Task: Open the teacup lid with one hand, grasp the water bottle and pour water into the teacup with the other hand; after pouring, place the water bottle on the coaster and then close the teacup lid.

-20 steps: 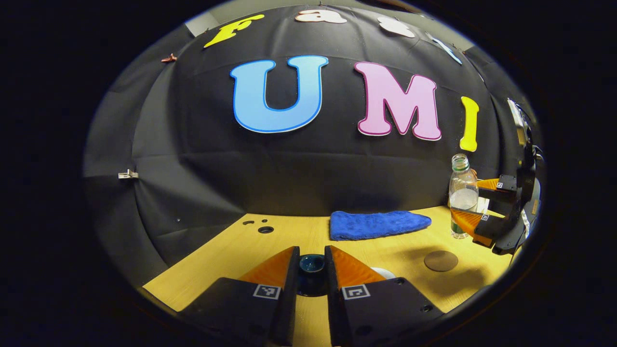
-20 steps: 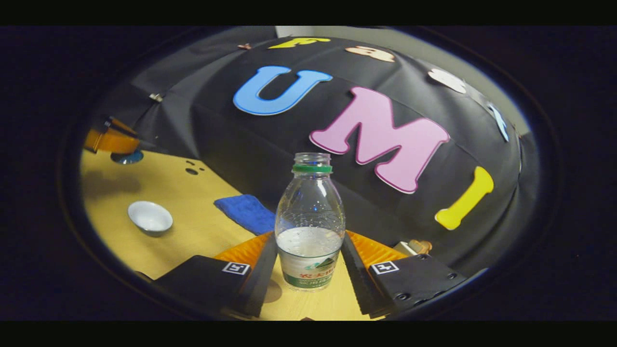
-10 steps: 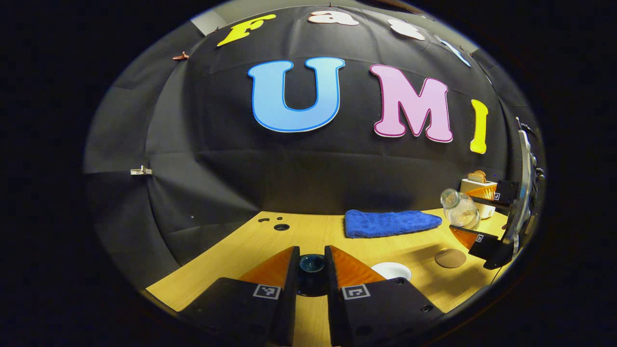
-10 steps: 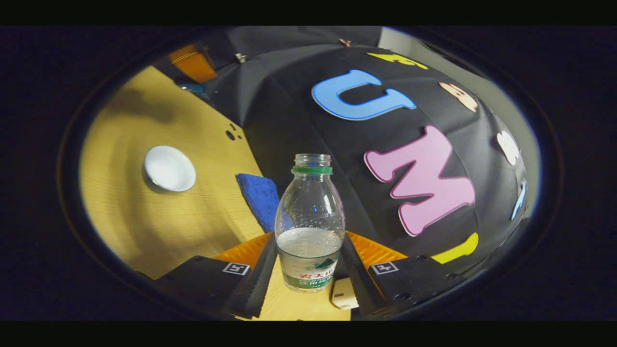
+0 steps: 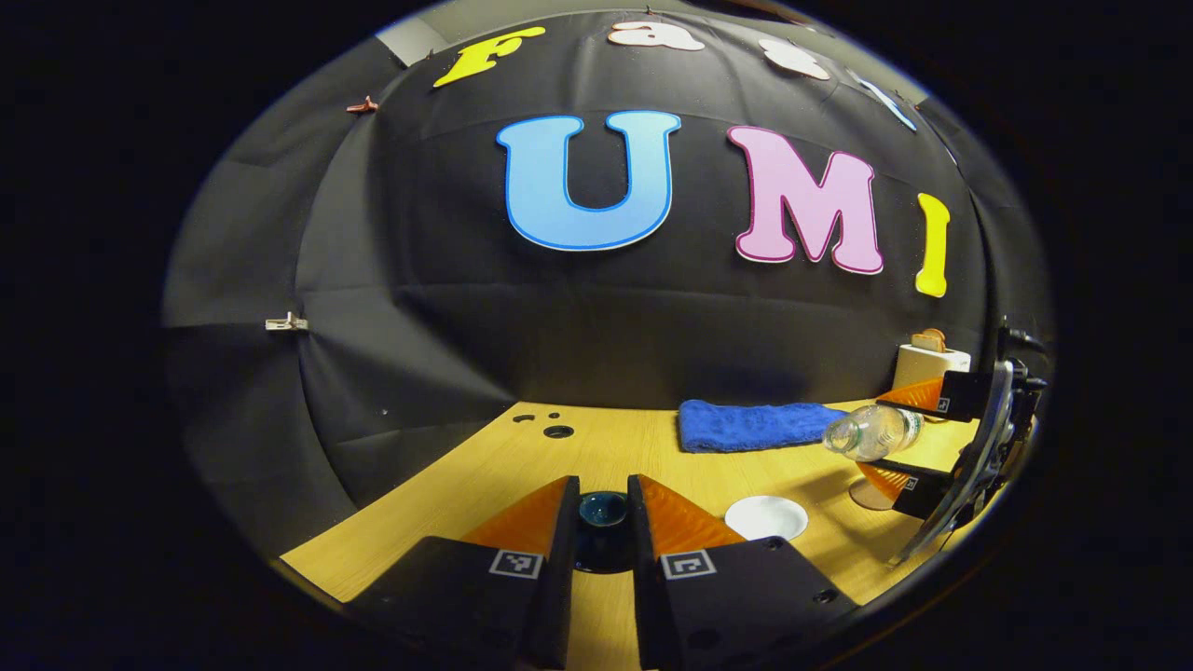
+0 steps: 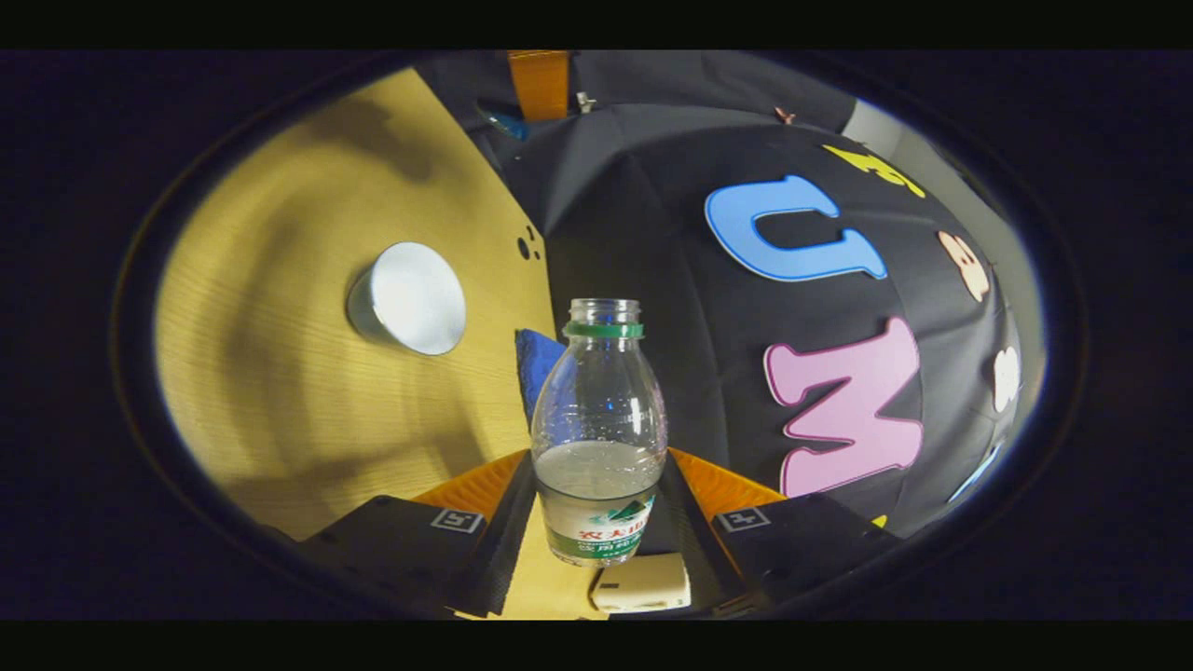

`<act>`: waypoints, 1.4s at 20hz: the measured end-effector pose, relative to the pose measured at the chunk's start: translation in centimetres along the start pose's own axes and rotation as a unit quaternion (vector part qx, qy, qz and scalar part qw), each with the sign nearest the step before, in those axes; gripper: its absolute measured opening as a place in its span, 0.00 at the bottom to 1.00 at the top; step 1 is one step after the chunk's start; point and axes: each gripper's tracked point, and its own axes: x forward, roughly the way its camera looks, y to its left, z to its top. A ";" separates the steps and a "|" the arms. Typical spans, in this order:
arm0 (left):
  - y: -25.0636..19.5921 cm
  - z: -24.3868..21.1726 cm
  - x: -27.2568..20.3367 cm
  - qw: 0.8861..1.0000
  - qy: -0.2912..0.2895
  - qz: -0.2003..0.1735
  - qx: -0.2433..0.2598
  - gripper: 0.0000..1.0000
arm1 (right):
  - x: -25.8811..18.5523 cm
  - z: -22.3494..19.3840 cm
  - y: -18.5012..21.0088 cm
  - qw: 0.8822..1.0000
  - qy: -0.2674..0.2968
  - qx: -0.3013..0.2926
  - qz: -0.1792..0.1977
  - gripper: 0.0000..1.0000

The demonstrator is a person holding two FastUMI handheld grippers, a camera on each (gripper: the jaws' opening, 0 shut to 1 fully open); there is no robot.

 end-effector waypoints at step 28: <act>0.9 -1.8 -0.1 1.000 0.009 0.003 -0.003 0.36 | 2.2 0.8 2.6 0.971 -0.040 -0.231 0.047 0.75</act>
